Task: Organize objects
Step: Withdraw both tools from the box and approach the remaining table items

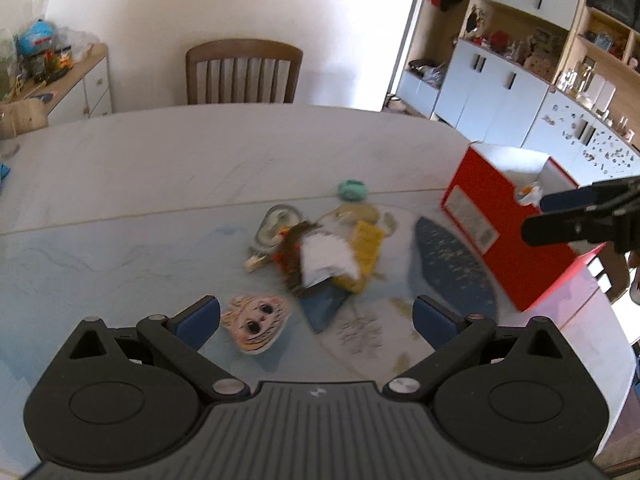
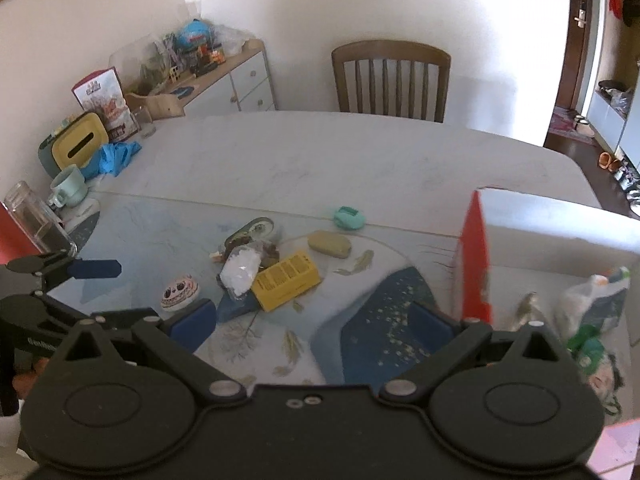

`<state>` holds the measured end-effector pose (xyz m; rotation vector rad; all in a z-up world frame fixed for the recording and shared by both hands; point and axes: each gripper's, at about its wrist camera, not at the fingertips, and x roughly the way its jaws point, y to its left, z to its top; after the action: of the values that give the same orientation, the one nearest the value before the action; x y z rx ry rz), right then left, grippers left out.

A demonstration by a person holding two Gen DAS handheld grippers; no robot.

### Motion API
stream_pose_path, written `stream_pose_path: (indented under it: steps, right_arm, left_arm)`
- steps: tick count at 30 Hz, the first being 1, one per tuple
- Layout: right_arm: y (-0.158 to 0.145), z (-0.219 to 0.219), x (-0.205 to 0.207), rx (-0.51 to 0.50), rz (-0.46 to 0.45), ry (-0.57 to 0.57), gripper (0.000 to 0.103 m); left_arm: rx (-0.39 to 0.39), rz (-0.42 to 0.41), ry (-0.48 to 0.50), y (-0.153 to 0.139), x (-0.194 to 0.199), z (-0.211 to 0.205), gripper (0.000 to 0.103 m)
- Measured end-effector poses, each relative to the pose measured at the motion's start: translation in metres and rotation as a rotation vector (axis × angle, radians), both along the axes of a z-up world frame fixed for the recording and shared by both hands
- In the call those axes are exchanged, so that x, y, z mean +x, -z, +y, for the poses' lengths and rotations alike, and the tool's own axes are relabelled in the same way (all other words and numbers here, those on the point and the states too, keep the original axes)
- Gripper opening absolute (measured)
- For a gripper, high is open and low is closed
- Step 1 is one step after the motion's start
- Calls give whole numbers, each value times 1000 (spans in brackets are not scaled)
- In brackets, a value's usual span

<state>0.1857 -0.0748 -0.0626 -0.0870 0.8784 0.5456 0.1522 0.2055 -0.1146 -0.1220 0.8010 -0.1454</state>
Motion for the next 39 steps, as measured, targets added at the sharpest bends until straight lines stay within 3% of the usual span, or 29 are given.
stream_pose_path:
  steps: [13,33,39]
  right_arm:
    - [38,69,35,-61,53,-83,101]
    - [77,130,61,-167,105,-178,78]
    - [78,134,62,-174,95,-176,74]
  left_arm:
    - [52,43,-29,46,24,17,103]
    - [58,11,-50,65,29,18,102]
    - [27,22,-25,64,31,17,87]
